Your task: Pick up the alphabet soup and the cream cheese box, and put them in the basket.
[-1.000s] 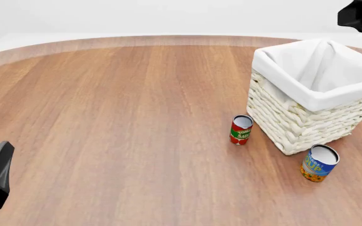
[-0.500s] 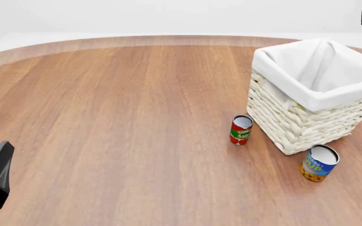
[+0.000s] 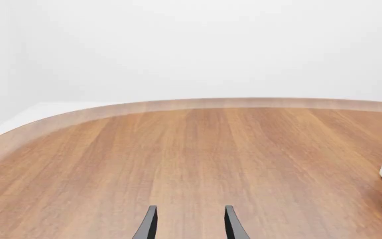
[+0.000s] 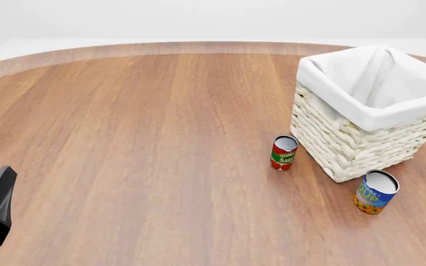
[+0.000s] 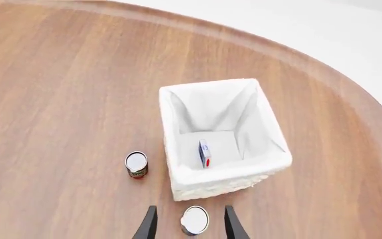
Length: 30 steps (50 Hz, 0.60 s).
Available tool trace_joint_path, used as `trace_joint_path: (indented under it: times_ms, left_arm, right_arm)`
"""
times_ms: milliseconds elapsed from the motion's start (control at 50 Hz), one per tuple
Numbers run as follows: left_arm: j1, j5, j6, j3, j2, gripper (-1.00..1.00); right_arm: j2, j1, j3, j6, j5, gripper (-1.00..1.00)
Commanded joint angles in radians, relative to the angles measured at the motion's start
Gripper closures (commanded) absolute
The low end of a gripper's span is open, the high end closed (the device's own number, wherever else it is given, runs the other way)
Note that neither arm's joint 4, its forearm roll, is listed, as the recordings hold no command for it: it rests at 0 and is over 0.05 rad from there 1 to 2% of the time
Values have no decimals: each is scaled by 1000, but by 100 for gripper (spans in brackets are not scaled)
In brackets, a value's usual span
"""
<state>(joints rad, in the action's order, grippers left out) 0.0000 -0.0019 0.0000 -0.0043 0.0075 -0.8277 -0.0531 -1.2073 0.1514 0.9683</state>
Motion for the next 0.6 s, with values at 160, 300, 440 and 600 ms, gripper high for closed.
trace_joint_path:
  times_ms: [160, 300, 440, 600]
  left_arm:
    - [0, 0, 0, 0, 0, -100]
    - [0, 0, 0, 0, 0, -100]
    - [0, 0, 0, 0, 0, -100]
    - [0, 0, 0, 0, 0, -100]
  right_arm:
    - [60, -6, 40, 33, 63, -100]
    - [86, -14, 39, 29, 97, -100]
    - [110, -13, 67, 36, 106, -100]
    - [130, -9, 97, 47, 119, -100]
